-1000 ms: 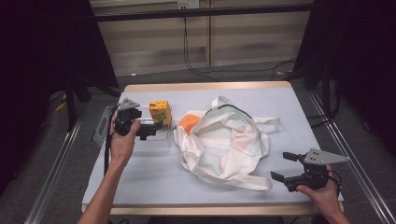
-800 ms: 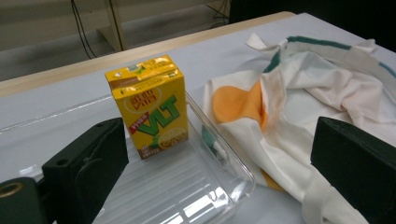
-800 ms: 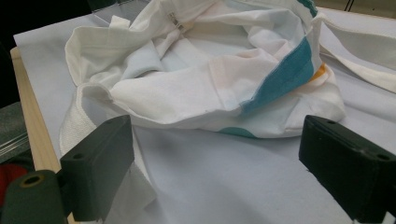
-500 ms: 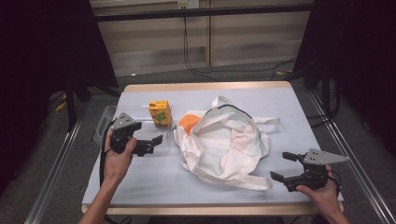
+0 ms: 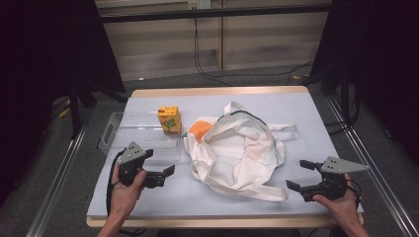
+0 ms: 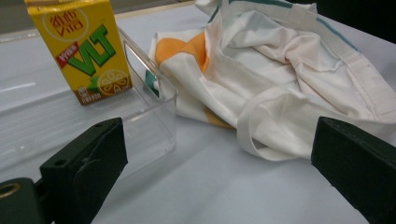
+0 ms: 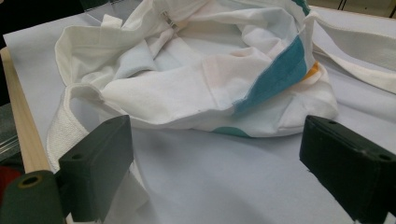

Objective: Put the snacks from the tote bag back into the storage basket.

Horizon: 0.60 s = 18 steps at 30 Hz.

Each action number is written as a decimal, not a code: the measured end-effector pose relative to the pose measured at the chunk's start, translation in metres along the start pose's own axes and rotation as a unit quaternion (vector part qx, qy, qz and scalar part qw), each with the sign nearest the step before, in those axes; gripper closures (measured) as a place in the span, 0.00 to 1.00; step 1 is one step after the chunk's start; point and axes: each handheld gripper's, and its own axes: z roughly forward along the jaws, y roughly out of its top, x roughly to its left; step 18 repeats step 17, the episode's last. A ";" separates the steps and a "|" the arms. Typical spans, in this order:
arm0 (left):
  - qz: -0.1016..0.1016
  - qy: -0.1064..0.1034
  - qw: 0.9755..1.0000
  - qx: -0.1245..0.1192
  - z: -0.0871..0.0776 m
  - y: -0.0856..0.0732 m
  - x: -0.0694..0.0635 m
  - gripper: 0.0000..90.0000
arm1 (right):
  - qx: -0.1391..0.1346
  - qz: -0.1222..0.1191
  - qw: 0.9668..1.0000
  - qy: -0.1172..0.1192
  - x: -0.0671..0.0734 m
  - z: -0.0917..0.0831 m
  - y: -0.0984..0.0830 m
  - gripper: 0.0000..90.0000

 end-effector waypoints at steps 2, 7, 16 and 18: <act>-0.002 0.001 1.000 0.002 -0.001 -0.007 -0.003 0.04 | -0.001 0.001 1.000 0.001 0.000 0.000 0.000 0.11; -0.010 0.012 1.000 -0.012 -0.005 -0.023 -0.004 0.02 | 0.000 -0.002 1.000 0.001 0.000 0.001 0.000 0.11; -0.017 0.046 0.999 0.000 0.001 -0.042 -0.003 0.02 | -0.001 0.000 1.000 0.000 0.000 -0.002 0.000 0.11; -0.022 0.046 0.999 0.001 0.002 -0.043 -0.003 0.02 | -0.002 -0.001 1.000 -0.001 0.000 -0.002 0.000 0.11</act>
